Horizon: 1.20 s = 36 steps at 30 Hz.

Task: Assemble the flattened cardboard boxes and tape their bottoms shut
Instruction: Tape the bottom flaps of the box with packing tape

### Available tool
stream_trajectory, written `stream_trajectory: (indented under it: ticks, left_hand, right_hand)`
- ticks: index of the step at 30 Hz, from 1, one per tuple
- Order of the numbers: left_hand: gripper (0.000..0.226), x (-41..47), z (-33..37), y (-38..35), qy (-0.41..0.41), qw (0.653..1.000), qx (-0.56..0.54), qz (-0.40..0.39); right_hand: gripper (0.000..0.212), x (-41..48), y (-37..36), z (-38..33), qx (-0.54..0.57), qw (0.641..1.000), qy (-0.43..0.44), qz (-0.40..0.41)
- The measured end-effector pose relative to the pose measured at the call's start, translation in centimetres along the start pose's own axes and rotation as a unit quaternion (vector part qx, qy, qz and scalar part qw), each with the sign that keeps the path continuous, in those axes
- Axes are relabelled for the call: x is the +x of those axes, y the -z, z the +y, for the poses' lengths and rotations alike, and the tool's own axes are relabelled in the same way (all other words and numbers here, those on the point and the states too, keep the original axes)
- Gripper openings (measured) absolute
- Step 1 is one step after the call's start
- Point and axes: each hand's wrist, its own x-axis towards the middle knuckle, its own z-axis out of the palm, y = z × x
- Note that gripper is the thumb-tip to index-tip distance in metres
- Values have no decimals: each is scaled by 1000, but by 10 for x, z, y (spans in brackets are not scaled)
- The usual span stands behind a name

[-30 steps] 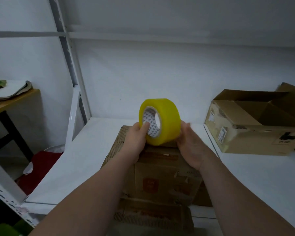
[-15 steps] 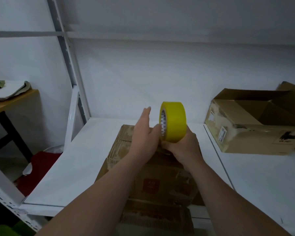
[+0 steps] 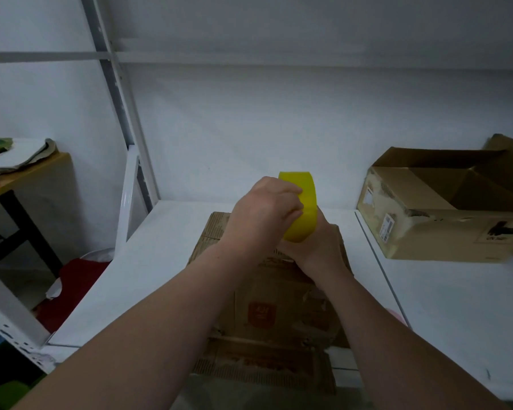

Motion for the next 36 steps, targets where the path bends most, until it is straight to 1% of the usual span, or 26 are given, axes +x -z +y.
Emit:
stream_trajectory:
  ticks: [3,4,6,8,9,11,12,14,15,17,20,23,24,25,26,27,28,30,31,33,34,36]
  left_hand:
    - [27,2,-1,-4,-6,1000,24,0]
    - [23,4,-2,-5,-5,999,35,1]
    - [8,7,-4,-4,-4,999,49,-1]
    - [5,11,-7,1,21,998,60,-6]
    - [3,14,-9,5,55,997,54,-1]
    - [12,19,-17,10,159,986,36,24]
    - [14,19,-23,12,219,975,25,38]
    - [14,15,-36,12,331,943,-8,42]
    - [14,11,-40,11,375,926,-29,40]
    - [15,4,-43,10,429,901,-61,28]
    - [19,-3,-41,11,471,878,-82,12]
    - [23,-5,-43,12,489,862,-131,1]
    - [27,-5,-43,13,503,850,-158,0]
    - [31,-5,-44,14,524,830,-191,4]
    - [33,-6,-44,14,548,803,-234,13]
    - [33,-7,-43,14,568,773,-281,21]
    - [30,-7,-42,15,577,752,-319,23]
    - [18,-8,-40,18,570,730,-376,21]
    - [16,-8,-40,21,563,718,-408,16]
    - [27,-8,-43,28,543,711,-446,-8]
    - [29,-7,-44,32,530,713,-458,-24]
    - [24,-4,-44,40,512,704,-489,-51]
  right_hand:
    - [53,-2,2,-3,-2,1000,4,-1]
    - [54,-3,4,-5,-2,1000,3,-2]
    - [57,-6,5,-7,16,1000,3,0]
    - [65,-7,5,-7,45,999,4,12]
    - [71,-7,4,-6,55,998,4,19]
    - [82,-7,5,-4,63,998,6,25]
    - [86,-8,5,-3,68,997,7,25]
    - [88,-8,7,-3,88,996,6,23]
    - [86,-8,7,-3,96,995,0,18]
    - [78,-7,7,-3,97,995,-13,6]
    - [61,-4,5,0,109,994,-24,7]
    - [57,0,2,5,134,990,-34,16]
    - [57,1,1,7,138,989,-39,22]
    - [55,2,1,9,140,989,-45,28]
    - [54,2,1,10,142,988,-50,32]
    - [52,2,1,11,144,987,-55,34]
    - [51,2,2,12,148,987,-59,35]
    - [47,2,3,13,161,984,-63,38]
    - [45,2,4,13,168,983,-64,41]
    - [36,2,3,11,179,980,-70,45]
    - [29,2,3,9,181,980,-74,47]
    - [24,2,1,5,189,977,-85,57]
